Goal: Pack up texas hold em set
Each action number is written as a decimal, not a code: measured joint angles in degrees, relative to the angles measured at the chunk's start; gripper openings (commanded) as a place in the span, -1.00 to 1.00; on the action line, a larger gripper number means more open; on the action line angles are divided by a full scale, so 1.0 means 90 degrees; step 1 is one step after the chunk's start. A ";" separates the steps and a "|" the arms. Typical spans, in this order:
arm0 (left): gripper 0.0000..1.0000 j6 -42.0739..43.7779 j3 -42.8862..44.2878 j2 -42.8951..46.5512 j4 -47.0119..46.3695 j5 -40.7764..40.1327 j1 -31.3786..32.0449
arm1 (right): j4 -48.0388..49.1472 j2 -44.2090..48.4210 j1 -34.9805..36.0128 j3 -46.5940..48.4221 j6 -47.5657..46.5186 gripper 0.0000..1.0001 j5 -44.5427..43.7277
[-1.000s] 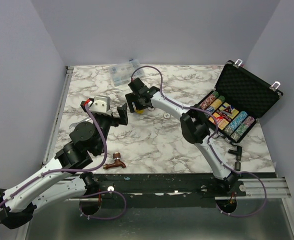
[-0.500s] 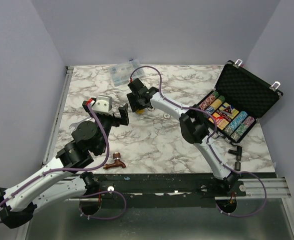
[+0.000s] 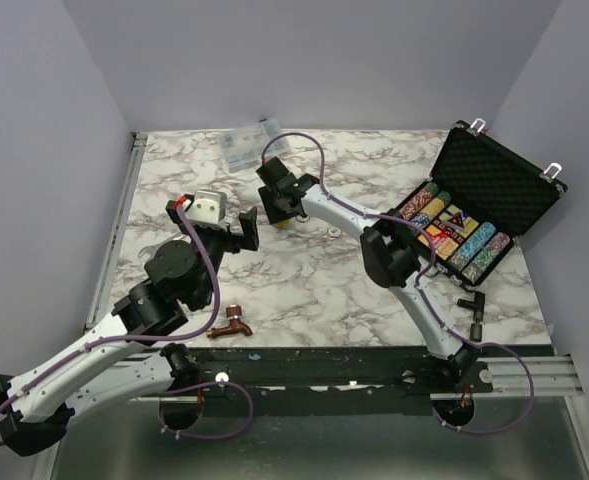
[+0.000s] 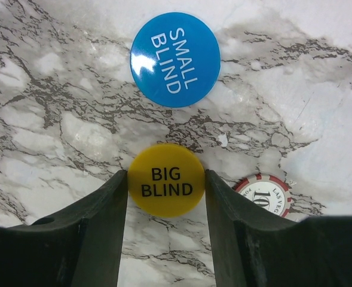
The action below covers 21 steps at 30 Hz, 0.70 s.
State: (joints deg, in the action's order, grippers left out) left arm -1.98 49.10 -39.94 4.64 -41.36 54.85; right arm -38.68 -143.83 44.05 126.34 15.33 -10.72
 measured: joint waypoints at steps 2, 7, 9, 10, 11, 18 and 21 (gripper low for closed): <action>0.98 0.0000 0.0000 -0.0012 0.0010 -0.0002 0.0002 | 0.0066 0.0063 0.0000 -0.0141 0.0000 -0.24 0.0002; 0.97 0.0000 0.0000 -0.0051 0.0039 0.0000 0.0002 | 0.0476 0.1110 0.0032 -0.1911 0.0000 -0.24 0.0012; 0.97 -0.0005 0.0002 -0.0068 0.0070 0.0005 0.0002 | 0.0551 0.1746 0.0061 -0.2902 0.0022 -0.24 -0.0002; 0.97 -0.0010 0.0005 -0.0070 0.0087 0.0007 0.0002 | 0.0583 0.2050 0.0073 -0.3373 0.0051 -0.24 -0.0019; 0.98 -0.0017 0.0010 -0.0078 0.0104 0.0012 0.0002 | 0.0593 0.2346 0.0085 -0.3815 0.0085 -0.21 -0.0046; 0.97 -0.0112 0.0051 -0.0087 0.0170 0.0129 0.0002 | 0.0311 0.3410 0.0097 -0.5319 0.0362 0.19 0.0000; 0.98 -0.0151 0.0114 -0.0095 0.0185 0.0185 0.0002 | 0.0095 0.3534 0.0100 -0.5472 0.0459 0.36 0.0121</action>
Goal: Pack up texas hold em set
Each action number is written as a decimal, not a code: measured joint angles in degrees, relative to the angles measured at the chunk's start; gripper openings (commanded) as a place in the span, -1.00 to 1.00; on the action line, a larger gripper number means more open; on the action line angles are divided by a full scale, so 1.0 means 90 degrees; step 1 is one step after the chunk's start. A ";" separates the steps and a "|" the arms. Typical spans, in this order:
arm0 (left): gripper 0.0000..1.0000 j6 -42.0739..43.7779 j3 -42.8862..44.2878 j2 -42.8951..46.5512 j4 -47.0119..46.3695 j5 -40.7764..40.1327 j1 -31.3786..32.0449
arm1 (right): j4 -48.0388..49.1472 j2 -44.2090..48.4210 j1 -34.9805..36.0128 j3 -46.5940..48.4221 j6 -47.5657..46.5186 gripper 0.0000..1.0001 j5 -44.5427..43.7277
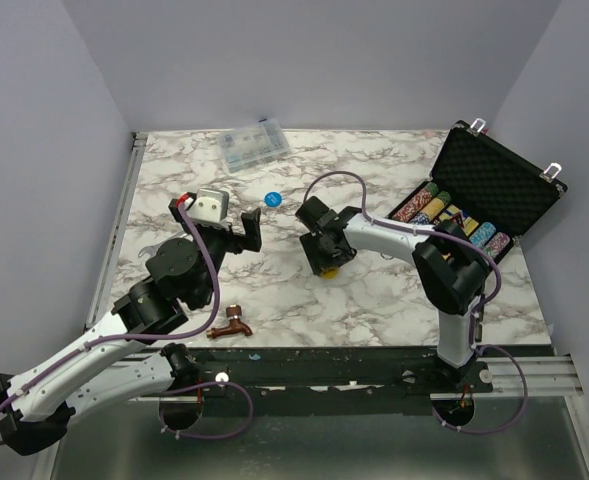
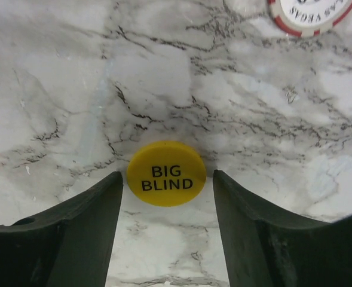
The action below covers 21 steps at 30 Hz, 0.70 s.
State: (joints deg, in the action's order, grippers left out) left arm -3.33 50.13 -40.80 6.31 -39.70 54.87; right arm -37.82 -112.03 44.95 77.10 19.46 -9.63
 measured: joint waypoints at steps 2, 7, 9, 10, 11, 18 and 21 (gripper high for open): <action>0.97 -0.0017 0.0010 0.0010 0.0002 0.0017 0.0000 | -0.0129 0.0039 -0.0002 -0.0041 0.0044 0.43 0.0053; 0.97 -0.0049 0.0010 0.0051 0.0005 0.0036 -0.0002 | -0.0415 -0.0012 -0.0005 0.0061 0.0049 0.44 0.0153; 0.97 -0.0049 0.0010 0.0056 0.0005 0.0034 0.0000 | -0.0495 -0.0066 -0.0005 0.0134 0.0041 0.43 0.0175; 0.97 -0.0046 0.0010 0.0058 0.0005 0.0036 0.0000 | -0.0517 -0.0087 -0.0007 0.0160 0.0029 0.42 0.0185; 0.97 -0.0049 0.0010 0.0061 0.0005 0.0036 0.0000 | -0.0539 -0.0107 -0.0005 0.0187 0.0015 0.41 0.0185; 0.98 -0.0049 0.0010 0.0153 0.0007 0.0036 0.0000 | -0.0755 -0.0308 -0.0005 0.0461 -0.0073 0.32 0.0253; 0.97 -0.0046 0.0010 0.0158 0.0007 0.0036 0.0000 | -0.0840 -0.0389 -0.0005 0.0563 -0.0121 0.33 0.0301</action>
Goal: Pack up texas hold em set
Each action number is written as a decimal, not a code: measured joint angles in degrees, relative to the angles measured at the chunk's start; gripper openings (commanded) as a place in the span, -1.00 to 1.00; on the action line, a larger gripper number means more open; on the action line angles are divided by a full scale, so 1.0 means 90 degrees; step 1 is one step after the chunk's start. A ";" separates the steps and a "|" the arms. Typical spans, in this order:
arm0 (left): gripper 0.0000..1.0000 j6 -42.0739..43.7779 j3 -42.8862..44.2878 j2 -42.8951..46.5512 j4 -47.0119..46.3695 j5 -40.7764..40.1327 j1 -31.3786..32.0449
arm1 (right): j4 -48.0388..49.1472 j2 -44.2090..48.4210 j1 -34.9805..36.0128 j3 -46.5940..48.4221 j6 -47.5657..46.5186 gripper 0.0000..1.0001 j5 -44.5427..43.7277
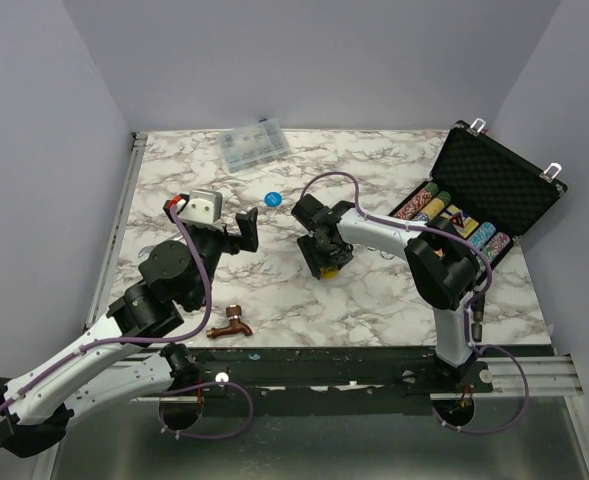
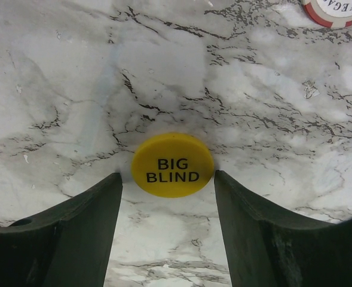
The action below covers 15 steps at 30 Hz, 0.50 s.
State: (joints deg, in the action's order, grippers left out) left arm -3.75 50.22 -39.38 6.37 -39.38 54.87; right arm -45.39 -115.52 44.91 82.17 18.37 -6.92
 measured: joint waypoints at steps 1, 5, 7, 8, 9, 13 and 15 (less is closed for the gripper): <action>0.98 0.0000 0.0000 0.0000 0.0000 0.0000 0.0000 | -0.0007 -0.0007 0.0000 0.0007 -0.0007 0.34 0.0010; 0.98 0.0000 0.0000 0.0000 0.0002 0.0000 0.0000 | -0.0002 -0.0010 -0.0002 0.0007 -0.0058 0.37 0.0012; 0.97 0.0000 0.0000 -0.0002 0.0005 0.0000 0.0000 | 0.0007 -0.0017 -0.0002 0.0007 -0.0085 0.38 0.0015; 0.97 0.0000 0.0000 -0.0002 0.0005 0.0000 0.0000 | 0.0015 -0.0022 -0.0002 0.0005 -0.0104 0.37 0.0022; 0.98 0.0000 0.0000 0.0000 0.0005 0.0000 0.0000 | 0.0019 -0.0022 -0.0002 0.0005 -0.0117 0.37 0.0027; 0.98 0.0000 0.0000 0.0000 0.0005 0.0000 0.0000 | 0.0036 -0.0041 -0.0015 0.0007 -0.0180 0.37 0.0078; 0.98 0.0000 0.0000 -0.0007 0.0005 0.0000 0.0000 | 0.0036 -0.0061 -0.0034 0.0015 -0.0219 0.36 0.0126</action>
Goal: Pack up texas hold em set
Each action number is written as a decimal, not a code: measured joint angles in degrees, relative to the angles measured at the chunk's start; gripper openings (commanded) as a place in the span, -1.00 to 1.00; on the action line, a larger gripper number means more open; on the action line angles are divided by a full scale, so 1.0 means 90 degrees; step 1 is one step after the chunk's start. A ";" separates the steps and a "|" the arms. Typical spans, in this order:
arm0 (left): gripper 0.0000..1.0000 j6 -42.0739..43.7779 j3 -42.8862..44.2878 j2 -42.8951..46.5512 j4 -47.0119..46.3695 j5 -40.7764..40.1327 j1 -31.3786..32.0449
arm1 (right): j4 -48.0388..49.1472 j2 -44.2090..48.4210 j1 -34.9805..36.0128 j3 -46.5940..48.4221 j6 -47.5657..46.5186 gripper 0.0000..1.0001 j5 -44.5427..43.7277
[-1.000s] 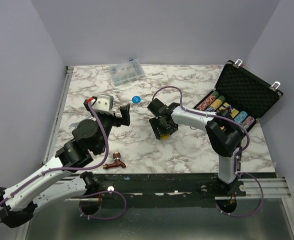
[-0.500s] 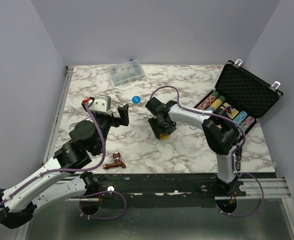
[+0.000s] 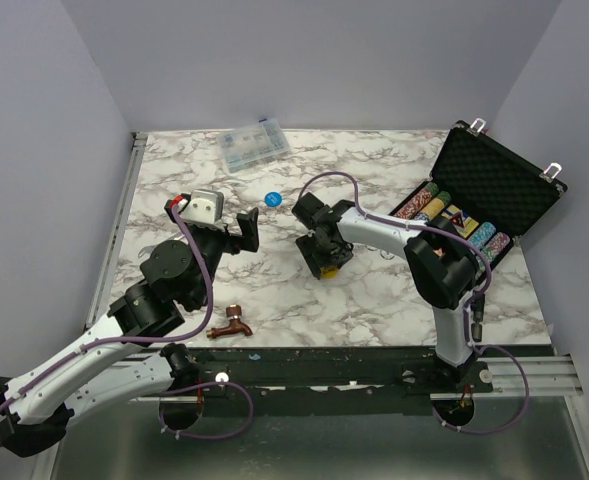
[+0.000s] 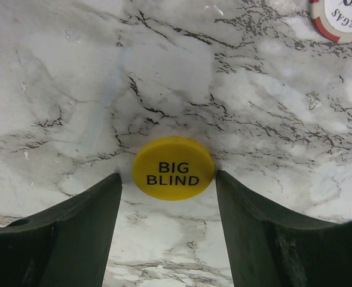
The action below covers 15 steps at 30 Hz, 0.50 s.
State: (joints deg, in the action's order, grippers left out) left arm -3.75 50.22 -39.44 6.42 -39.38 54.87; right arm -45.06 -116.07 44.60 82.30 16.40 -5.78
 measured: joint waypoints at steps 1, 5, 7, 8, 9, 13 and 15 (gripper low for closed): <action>0.98 0.0000 0.0000 0.0000 0.0000 0.0000 0.0000 | -0.0002 -0.0029 -0.0007 0.0010 -0.0024 0.36 0.0029; 0.98 0.0000 0.0000 0.0000 0.0000 0.0000 0.0000 | -0.0029 -0.0126 -0.0036 0.0061 -0.0168 0.34 0.0141; 0.98 0.0000 0.0000 0.0000 0.0000 0.0000 0.0000 | -0.0061 -0.0165 -0.0053 0.0080 -0.0216 0.31 0.0199; 0.97 0.0000 0.0000 0.0000 0.0000 0.0000 0.0000 | -0.0070 -0.0177 -0.0058 0.0090 -0.0236 0.29 0.0209; 0.98 0.0000 0.0000 0.0000 0.0000 0.0000 0.0000 | -0.0080 -0.0189 -0.0058 0.0102 -0.0253 0.27 0.0219; 0.98 0.0002 0.0000 0.0000 0.0000 0.0000 0.0000 | -0.0114 -0.0221 -0.0058 0.0138 -0.0311 0.12 0.0250; 0.98 0.0002 0.0000 0.0000 0.0000 0.0000 0.0000 | -0.0109 -0.0216 -0.0044 0.0141 -0.0318 -0.02 0.0250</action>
State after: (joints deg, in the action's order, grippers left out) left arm -3.73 50.22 -39.44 6.42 -39.38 54.87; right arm -46.04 -118.02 44.21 83.57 13.54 -3.53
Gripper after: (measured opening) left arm 0.985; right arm 0.574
